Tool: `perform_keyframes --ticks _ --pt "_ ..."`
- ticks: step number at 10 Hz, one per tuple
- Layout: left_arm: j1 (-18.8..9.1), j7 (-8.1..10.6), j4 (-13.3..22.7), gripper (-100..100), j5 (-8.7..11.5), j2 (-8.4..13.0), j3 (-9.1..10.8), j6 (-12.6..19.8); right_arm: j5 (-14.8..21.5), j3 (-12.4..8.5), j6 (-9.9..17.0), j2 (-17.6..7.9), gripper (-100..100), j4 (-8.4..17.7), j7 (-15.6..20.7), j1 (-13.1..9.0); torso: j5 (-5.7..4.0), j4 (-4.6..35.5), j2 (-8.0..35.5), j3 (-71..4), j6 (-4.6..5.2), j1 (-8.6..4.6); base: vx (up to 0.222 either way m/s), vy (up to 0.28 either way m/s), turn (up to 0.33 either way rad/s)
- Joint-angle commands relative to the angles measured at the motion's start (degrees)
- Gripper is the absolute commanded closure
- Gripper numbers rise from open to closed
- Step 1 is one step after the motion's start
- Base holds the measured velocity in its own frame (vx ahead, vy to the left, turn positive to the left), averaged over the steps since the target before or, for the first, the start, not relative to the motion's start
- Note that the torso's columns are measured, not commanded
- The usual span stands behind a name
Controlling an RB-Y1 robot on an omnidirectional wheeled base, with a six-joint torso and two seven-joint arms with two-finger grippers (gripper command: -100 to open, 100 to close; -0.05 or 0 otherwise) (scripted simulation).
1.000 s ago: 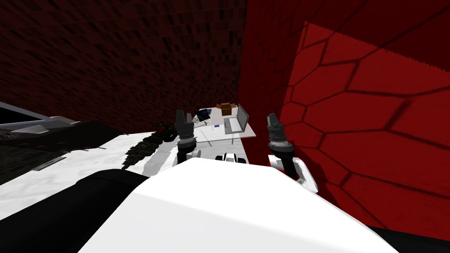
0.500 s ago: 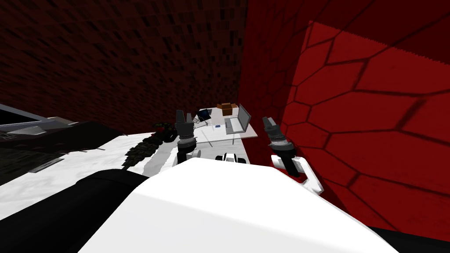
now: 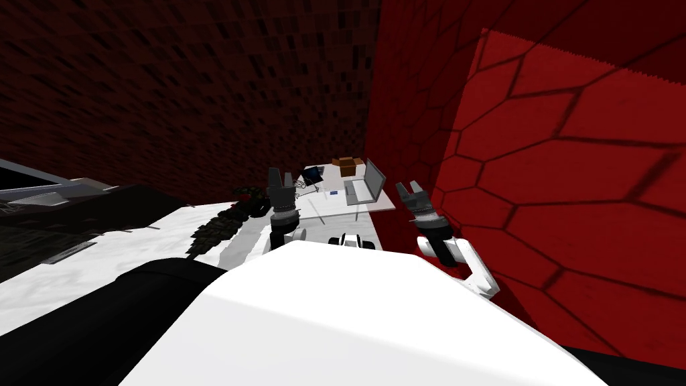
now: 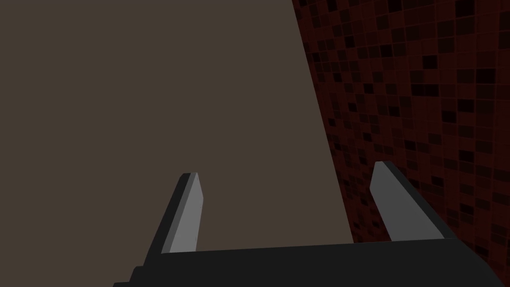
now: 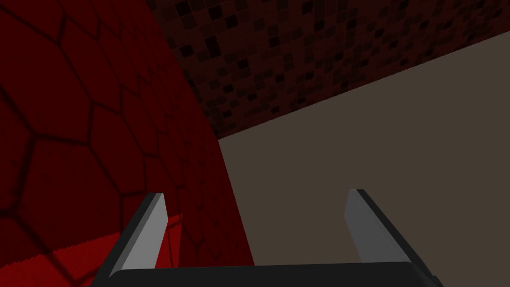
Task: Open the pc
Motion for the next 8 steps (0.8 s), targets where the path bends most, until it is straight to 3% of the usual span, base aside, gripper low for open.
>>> perform_keyframes --ticks 1,7,8 --pt "0.00 0.00 0.00 0 0.00 0.00 0.00 0.00 3.04 -0.95 0.50 -0.84 -100 1.56 3.25 -0.43 0.02 0.00 0.00 0.00 0.00 0.05 0.005 0.039 0.005" --pt "0.00 0.00 0.00 0 0.00 0.00 0.00 0.00 11.90 -3.48 2.36 -3.70 -100 7.07 12.77 -2.40 0.01 0.00 0.01 0.00 -0.01 0.04 0.012 0.045 0.038" --pt "0.00 0.00 0.00 0 0.00 0.00 0.00 0.00 11.90 -3.48 2.36 -3.70 -100 7.07 13.20 -2.40 0.02 -0.01 -0.02 -0.02 -0.01 0.07 0.014 0.035 0.023"
